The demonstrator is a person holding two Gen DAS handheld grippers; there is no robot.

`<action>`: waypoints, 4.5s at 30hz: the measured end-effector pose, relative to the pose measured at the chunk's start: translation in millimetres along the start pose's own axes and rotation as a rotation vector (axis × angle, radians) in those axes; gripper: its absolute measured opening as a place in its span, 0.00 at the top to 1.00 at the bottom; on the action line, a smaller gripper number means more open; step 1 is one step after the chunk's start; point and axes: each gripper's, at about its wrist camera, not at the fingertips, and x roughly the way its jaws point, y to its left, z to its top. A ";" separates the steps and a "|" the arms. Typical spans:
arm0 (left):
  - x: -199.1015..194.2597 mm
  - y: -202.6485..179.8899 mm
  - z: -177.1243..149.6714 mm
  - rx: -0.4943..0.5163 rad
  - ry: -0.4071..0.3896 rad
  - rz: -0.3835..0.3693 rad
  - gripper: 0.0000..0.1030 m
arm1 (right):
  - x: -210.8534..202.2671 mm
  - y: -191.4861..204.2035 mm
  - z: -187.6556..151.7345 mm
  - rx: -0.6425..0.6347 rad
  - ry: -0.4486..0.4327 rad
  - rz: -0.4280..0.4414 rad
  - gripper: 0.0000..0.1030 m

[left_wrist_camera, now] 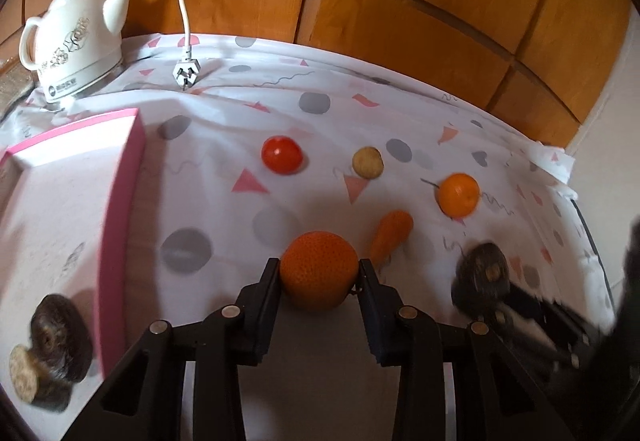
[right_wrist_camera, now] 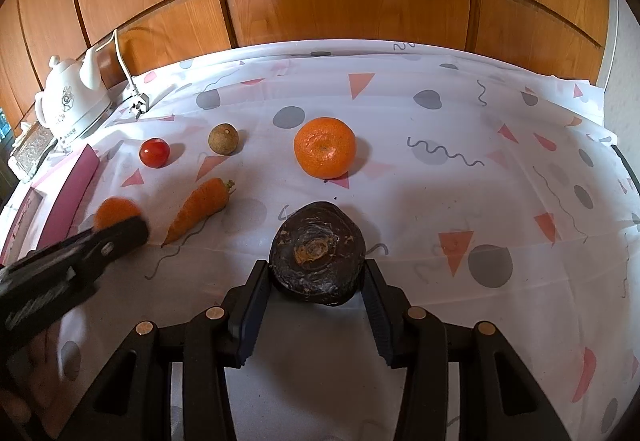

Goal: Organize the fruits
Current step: 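Grasp the large orange with the left gripper while the right holds the root, then lift the orange and root and move both grippers toward the tray, then lower the orange into the tray with the left gripper while the right releases the root there, then move the right gripper to the carrot and close on it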

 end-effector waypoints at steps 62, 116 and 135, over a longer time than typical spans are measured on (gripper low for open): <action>-89.0 8.2 -25.3 0.085 -0.128 0.007 0.64 | -21.9 26.4 -5.2 -0.104 0.013 -0.027 0.58; -149.6 148.6 -40.8 -0.247 -0.209 0.259 0.41 | -53.0 164.4 1.3 -0.250 -0.003 0.344 0.51; -137.4 96.8 -32.1 -0.116 -0.186 0.193 0.39 | -31.9 3.1 -25.4 0.042 -0.044 -0.126 0.51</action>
